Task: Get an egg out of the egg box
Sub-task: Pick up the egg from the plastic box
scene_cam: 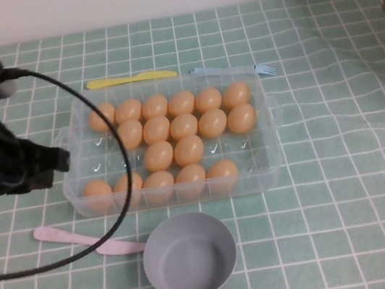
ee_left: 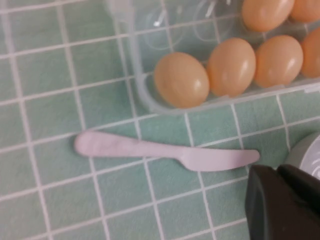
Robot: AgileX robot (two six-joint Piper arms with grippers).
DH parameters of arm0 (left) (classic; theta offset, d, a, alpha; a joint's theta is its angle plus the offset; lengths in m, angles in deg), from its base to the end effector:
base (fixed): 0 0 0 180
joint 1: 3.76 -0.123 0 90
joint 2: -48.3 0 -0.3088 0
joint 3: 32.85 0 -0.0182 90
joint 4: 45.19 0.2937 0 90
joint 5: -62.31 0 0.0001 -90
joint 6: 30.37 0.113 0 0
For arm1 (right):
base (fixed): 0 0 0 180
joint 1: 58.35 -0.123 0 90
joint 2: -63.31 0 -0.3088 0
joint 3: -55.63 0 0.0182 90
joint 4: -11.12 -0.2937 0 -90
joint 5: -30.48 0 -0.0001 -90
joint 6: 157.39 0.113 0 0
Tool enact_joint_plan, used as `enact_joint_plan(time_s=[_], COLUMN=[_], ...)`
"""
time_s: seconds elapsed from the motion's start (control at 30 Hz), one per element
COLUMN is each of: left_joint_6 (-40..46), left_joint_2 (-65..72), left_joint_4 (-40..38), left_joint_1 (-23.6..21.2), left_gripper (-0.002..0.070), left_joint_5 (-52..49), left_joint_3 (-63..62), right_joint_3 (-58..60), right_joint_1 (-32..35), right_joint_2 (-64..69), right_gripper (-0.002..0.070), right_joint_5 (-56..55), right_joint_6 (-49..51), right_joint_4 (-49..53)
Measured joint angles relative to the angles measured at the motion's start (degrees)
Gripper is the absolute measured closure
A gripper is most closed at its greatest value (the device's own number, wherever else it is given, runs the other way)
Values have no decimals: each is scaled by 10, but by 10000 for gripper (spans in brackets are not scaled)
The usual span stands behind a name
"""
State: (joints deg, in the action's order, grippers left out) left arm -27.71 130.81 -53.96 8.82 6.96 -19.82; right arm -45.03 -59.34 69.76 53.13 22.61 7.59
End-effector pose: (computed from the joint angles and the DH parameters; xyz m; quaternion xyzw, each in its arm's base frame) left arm 0.2983 -0.0811 0.3212 0.1019 0.9600 -0.0932 0.2434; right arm 0.0918 0.0043 0.1616 0.0091 0.8110 0.0313 0.5841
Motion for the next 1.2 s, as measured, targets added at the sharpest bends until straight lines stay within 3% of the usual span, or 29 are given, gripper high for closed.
enact_joint_plan(time_s=[0.3,0.67,0.8,0.9,1.07,1.2], left_joint_6=[-9,-31,14,37,26,-41], left_joint_2=[171,292,309,320,343,355], left_joint_4=[42,65,69,69,69,88], left_joint_1=[80,82,82,82,82,82], left_gripper=[678,678,660,585,365,295], left_joint_5=[-99,-146,-147,-147,-147,-147], left_joint_3=[-167,-283,-288,-288,-290,-290], right_joint_3=[0,0,0,0,0,0], right_joint_1=[0,0,0,0,0,0], right_joint_2=[0,0,0,0,0,0], right_gripper=[694,694,694,694,694,694], right_joint_5=[0,0,0,0,0,0], right_joint_6=[0,0,0,0,0,0], right_joint_4=[0,0,0,0,0,0])
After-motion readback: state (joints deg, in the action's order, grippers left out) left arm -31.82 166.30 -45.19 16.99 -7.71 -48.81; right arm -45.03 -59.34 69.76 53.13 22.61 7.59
